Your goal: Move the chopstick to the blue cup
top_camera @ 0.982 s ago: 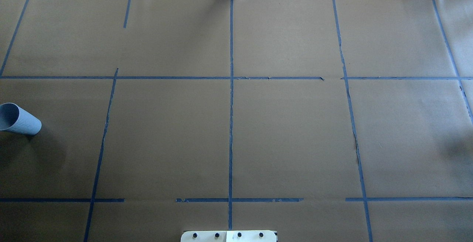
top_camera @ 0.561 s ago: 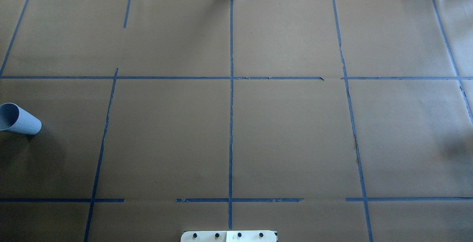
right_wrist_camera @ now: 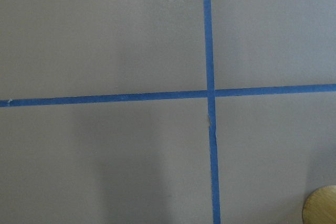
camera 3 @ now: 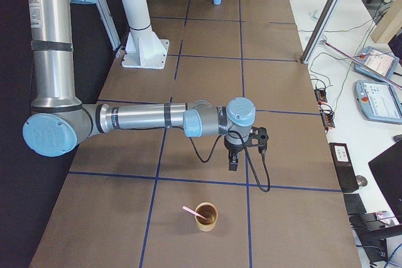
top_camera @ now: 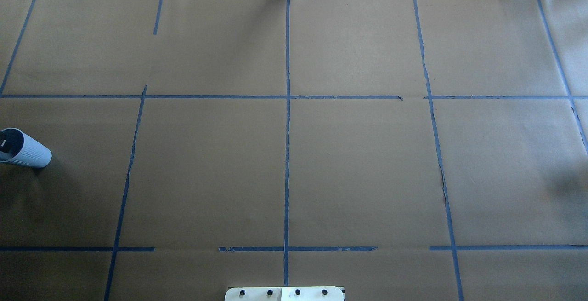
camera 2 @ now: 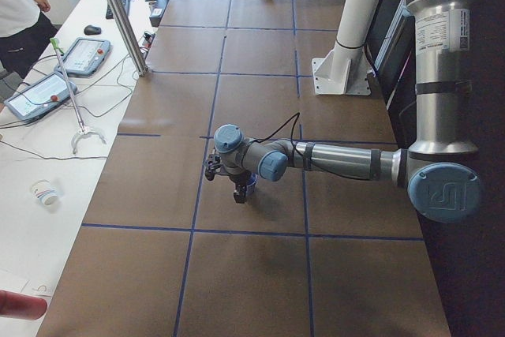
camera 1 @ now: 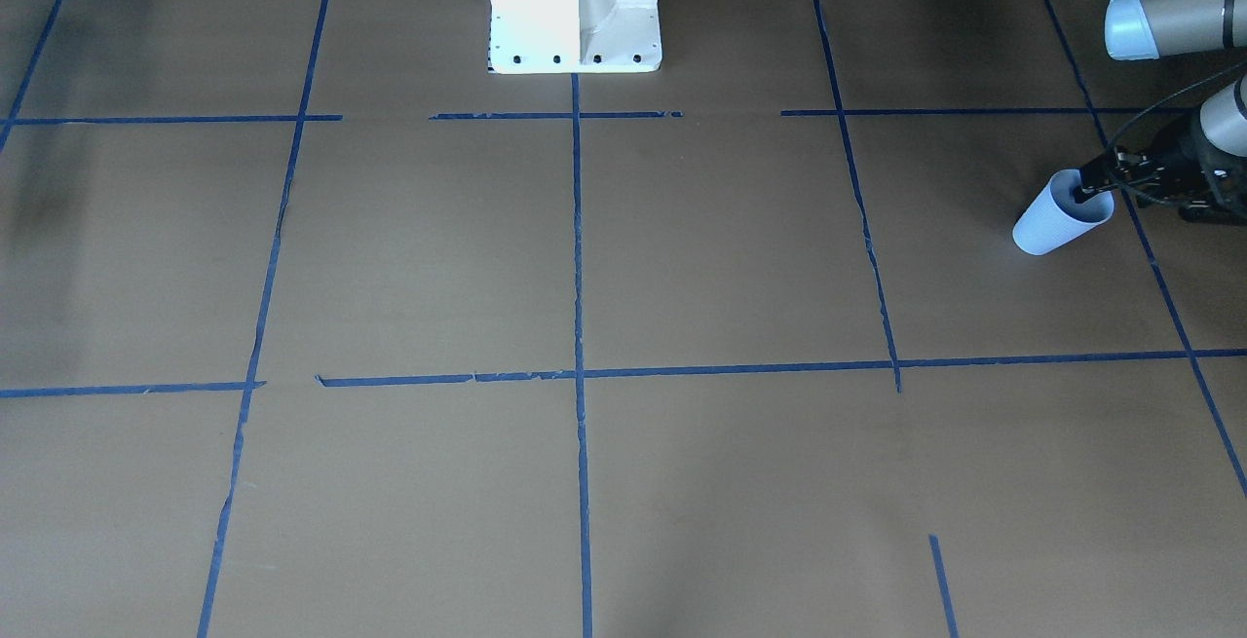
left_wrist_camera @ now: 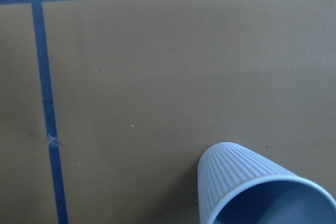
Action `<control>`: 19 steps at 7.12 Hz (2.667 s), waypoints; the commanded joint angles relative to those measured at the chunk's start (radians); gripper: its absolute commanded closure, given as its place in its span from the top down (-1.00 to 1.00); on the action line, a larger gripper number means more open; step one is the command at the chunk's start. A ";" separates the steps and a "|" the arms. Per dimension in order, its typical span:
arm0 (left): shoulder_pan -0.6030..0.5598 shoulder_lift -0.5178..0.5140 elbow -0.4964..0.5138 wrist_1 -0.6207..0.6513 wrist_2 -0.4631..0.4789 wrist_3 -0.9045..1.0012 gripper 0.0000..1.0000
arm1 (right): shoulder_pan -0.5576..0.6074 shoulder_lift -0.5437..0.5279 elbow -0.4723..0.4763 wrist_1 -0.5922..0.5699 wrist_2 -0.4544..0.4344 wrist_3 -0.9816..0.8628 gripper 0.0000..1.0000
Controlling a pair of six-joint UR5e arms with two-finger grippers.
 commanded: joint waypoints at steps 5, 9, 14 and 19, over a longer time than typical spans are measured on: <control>0.020 -0.068 -0.056 -0.064 0.000 -0.289 -1.00 | -0.028 -0.005 0.001 0.084 0.032 0.001 1.00; 0.328 -0.490 -0.116 -0.023 0.010 -0.992 -1.00 | -0.031 -0.023 -0.002 0.117 0.034 0.010 1.00; 0.581 -0.939 0.116 0.295 0.344 -1.083 -1.00 | -0.037 -0.032 -0.009 0.117 0.032 0.009 1.00; 0.623 -0.946 0.157 0.292 0.344 -1.081 -0.65 | -0.042 -0.032 -0.010 0.118 0.031 0.009 1.00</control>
